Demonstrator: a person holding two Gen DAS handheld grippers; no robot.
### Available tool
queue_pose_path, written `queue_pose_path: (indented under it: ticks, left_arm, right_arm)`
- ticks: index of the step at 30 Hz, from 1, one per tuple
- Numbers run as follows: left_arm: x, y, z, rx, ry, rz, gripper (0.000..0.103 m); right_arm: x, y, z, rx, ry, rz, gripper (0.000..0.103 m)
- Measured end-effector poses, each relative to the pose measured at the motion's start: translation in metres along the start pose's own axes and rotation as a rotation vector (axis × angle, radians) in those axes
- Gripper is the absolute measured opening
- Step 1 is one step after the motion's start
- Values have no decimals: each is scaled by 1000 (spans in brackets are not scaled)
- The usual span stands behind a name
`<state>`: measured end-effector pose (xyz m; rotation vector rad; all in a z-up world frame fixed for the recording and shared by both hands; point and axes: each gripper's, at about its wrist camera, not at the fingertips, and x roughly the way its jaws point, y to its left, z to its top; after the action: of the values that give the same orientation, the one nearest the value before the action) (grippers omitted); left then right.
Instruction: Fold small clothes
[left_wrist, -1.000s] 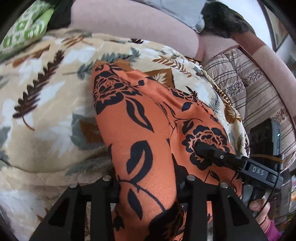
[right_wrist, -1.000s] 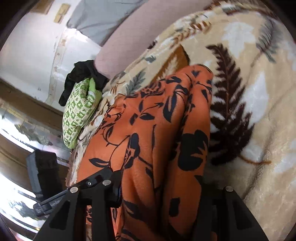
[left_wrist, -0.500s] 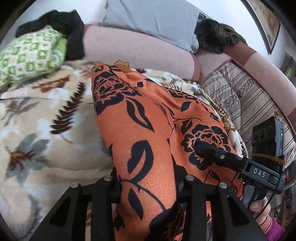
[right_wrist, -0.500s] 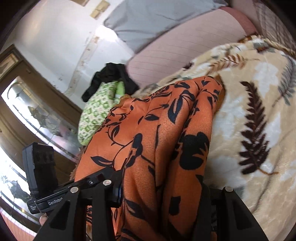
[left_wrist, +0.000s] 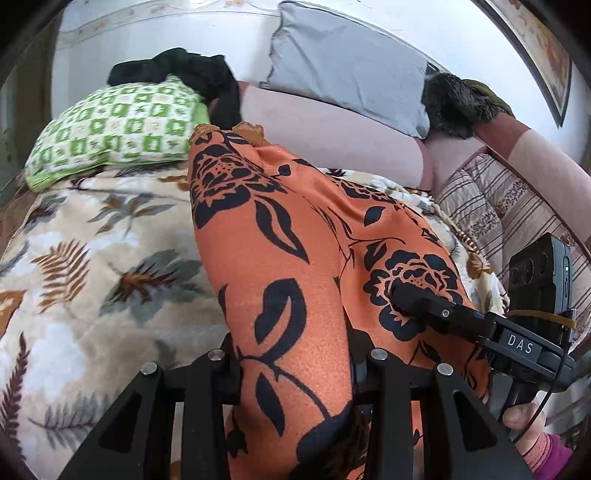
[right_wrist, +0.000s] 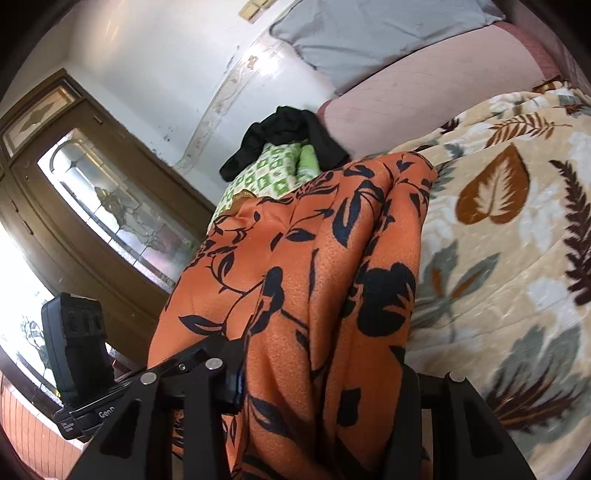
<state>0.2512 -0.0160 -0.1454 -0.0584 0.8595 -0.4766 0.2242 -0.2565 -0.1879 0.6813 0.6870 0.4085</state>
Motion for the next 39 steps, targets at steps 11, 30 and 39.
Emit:
queue_pose_path:
  ticks: [11, 30, 39]
  left_arm:
    - [21, 30, -24, -36, 81, 50, 39]
    - [-43, 7, -56, 22, 4, 509, 74]
    - [-145, -28, -42, 37, -190, 539, 80]
  right_arm:
    - [40, 5, -30, -11, 82, -37, 46]
    - [17, 7, -48, -108, 150, -336, 64]
    - [-80, 105, -66, -323, -54, -296, 64]
